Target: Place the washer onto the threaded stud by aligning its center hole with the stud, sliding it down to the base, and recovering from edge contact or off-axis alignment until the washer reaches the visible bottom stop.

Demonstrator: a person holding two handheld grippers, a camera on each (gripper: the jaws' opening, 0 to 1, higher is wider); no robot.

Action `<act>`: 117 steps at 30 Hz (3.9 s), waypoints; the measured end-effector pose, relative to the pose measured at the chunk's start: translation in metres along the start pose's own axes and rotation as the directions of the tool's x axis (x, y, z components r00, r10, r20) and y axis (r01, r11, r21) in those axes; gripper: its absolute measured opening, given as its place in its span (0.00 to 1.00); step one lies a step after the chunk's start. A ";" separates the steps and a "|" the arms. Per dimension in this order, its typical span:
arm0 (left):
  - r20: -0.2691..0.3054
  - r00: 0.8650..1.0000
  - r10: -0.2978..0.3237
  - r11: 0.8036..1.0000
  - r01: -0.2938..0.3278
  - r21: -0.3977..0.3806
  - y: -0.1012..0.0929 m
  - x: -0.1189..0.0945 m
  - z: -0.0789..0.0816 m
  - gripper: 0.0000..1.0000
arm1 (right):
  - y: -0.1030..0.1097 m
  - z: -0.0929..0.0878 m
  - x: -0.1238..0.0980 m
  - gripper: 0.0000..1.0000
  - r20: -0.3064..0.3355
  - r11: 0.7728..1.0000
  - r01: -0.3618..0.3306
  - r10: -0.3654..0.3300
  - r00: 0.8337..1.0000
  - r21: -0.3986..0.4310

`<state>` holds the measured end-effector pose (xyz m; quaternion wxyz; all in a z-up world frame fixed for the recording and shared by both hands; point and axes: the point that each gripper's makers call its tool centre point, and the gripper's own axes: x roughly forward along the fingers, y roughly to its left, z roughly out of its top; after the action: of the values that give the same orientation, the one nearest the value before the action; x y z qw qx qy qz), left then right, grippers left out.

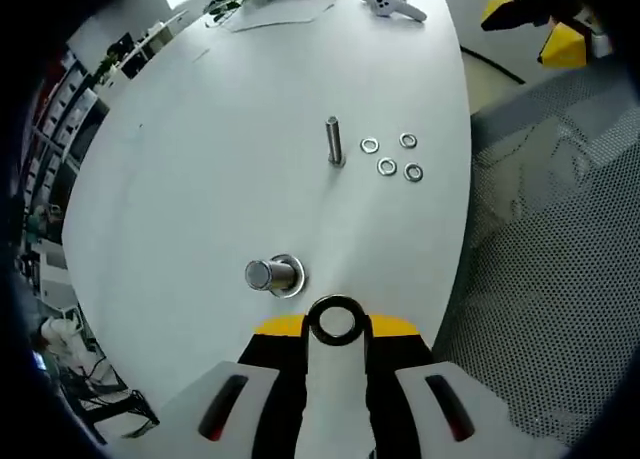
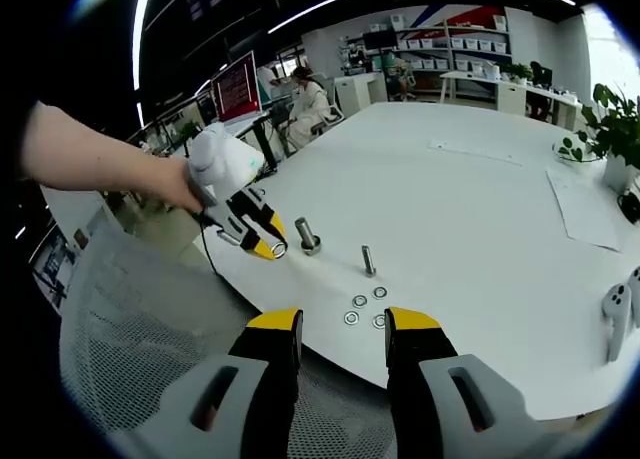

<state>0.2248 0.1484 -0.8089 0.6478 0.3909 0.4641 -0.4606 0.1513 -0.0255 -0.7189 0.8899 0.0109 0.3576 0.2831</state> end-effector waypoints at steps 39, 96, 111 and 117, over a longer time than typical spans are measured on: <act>0.013 0.997 0.079 0.993 -0.080 0.090 0.041 0.003 0.026 0.19 | -0.002 0.001 -0.001 0.35 0.009 1.000 0.004 -0.004 1.000 0.015; 0.123 0.987 0.103 0.972 -0.074 -0.221 0.039 0.013 0.005 0.28 | 0.003 -0.004 0.001 0.35 -0.018 1.000 -0.013 0.013 1.000 -0.003; 0.260 0.936 0.237 0.916 -0.126 -0.382 0.016 -0.057 -0.013 0.28 | 0.004 -0.002 0.002 0.35 -0.018 1.000 -0.019 0.019 1.000 -0.018; 0.342 0.901 0.266 0.899 -0.104 -0.424 0.008 -0.076 -0.004 0.28 | 0.003 -0.002 0.001 0.35 -0.015 1.000 -0.007 0.007 1.000 -0.020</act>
<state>0.2202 0.1720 -0.7367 0.8344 0.1948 0.3684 -0.3608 0.1492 -0.0230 -0.7205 0.8862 0.0012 0.3615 0.2899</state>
